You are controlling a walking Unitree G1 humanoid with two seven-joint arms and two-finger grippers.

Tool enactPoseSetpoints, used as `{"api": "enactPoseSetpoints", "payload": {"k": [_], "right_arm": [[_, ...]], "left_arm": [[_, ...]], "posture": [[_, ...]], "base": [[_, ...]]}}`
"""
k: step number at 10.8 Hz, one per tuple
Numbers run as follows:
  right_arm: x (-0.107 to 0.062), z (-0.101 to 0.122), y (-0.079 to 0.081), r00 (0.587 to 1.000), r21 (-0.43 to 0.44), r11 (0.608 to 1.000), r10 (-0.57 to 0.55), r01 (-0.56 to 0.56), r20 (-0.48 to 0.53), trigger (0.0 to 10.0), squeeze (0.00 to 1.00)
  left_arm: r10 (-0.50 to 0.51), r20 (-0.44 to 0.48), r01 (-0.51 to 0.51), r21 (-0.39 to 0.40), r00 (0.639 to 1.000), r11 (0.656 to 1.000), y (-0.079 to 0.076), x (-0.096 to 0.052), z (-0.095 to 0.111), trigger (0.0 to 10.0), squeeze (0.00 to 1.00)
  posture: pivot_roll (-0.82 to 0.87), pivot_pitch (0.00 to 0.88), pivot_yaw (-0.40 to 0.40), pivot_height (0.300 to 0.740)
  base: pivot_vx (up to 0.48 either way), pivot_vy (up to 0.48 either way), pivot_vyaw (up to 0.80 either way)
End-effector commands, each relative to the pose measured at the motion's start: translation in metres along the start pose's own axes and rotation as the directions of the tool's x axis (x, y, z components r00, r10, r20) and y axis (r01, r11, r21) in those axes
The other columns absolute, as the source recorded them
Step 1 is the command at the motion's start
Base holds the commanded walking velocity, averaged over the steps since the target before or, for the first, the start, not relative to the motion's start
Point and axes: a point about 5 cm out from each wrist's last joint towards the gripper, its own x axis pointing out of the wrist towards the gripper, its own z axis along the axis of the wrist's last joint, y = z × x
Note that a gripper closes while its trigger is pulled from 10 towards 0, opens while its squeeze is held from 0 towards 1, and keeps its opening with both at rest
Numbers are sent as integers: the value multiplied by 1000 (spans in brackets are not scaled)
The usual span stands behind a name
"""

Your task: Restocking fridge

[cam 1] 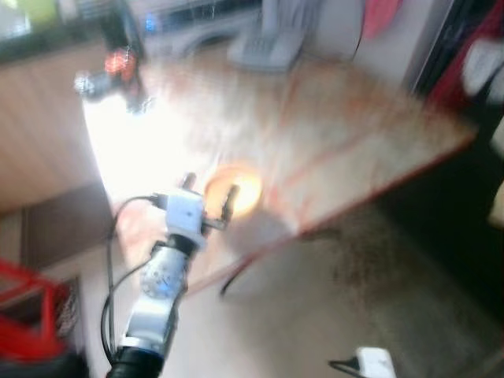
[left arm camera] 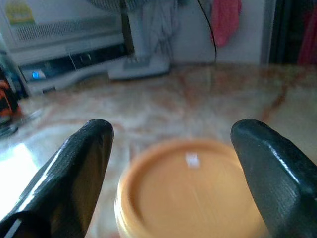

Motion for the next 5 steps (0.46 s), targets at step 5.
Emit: {"api": "enactPoseSetpoints", "payload": {"k": [5], "right_arm": [[0,-6,13,1000,19,1000,19,-19,-21,10000,0]], "left_arm": [[230,-17,-216,-409,973,886,8,4,18,10000,0]], "posture": [[16,122,35,740]], "base": [[50,0,0]]}}
